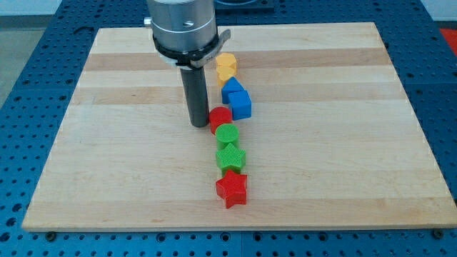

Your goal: Push the blue cube left a bit

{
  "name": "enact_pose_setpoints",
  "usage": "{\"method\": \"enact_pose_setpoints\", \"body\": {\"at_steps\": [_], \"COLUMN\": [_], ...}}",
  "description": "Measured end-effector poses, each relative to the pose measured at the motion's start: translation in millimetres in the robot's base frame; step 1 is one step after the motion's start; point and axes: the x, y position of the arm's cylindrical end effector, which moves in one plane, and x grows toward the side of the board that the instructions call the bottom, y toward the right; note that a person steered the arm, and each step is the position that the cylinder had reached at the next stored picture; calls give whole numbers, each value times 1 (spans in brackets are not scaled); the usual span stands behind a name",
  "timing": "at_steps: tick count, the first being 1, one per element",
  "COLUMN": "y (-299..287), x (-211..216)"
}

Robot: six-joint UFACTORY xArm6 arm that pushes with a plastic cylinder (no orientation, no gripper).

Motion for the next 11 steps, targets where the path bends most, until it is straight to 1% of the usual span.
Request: {"method": "enact_pose_setpoints", "body": {"at_steps": [1,2,3,4,5,6,7,8,9,10,11], "y": [0,-9,-21,-20,1,48,93,129,145,145,137], "x": [0,-15,-68,-131,-192,-214,-199,-151,-102,-72,-54]}}
